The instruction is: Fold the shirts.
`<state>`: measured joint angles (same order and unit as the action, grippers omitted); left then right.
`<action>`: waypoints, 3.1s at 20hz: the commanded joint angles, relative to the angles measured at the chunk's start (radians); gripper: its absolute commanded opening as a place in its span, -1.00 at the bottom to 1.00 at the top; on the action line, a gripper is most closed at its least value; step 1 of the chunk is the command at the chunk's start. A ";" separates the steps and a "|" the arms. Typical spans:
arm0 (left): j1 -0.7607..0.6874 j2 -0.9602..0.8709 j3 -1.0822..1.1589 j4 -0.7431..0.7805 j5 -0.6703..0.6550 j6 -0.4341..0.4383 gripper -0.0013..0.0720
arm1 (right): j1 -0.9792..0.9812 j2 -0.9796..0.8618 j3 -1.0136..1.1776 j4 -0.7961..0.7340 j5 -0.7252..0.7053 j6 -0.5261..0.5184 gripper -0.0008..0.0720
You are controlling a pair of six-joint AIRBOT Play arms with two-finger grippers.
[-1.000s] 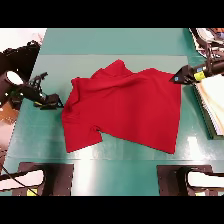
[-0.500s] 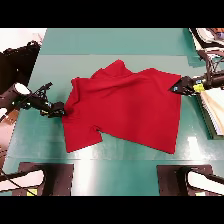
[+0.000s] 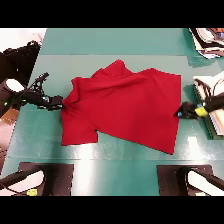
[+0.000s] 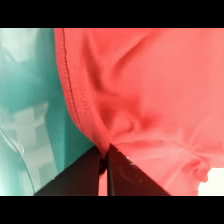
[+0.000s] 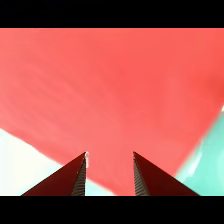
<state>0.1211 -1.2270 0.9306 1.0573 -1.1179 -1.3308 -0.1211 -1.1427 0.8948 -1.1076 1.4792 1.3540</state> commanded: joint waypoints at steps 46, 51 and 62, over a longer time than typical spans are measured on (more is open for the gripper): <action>0.000 0.026 0.003 -0.026 -0.019 0.004 -0.89 | 0.161 0.169 -0.379 -0.066 -0.205 0.234 -0.45; 0.000 0.029 0.021 -0.026 -0.025 0.003 -0.89 | 0.162 0.170 -0.365 -0.071 -0.258 0.227 -0.92; 0.000 0.074 0.232 -0.048 -0.084 -0.004 -0.89 | 0.162 0.170 0.024 -0.071 -0.196 0.128 -0.93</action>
<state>0.1207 -1.1820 1.1213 1.0119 -1.2087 -1.3285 0.0399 -0.9737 0.8215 -1.1805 1.2716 1.5166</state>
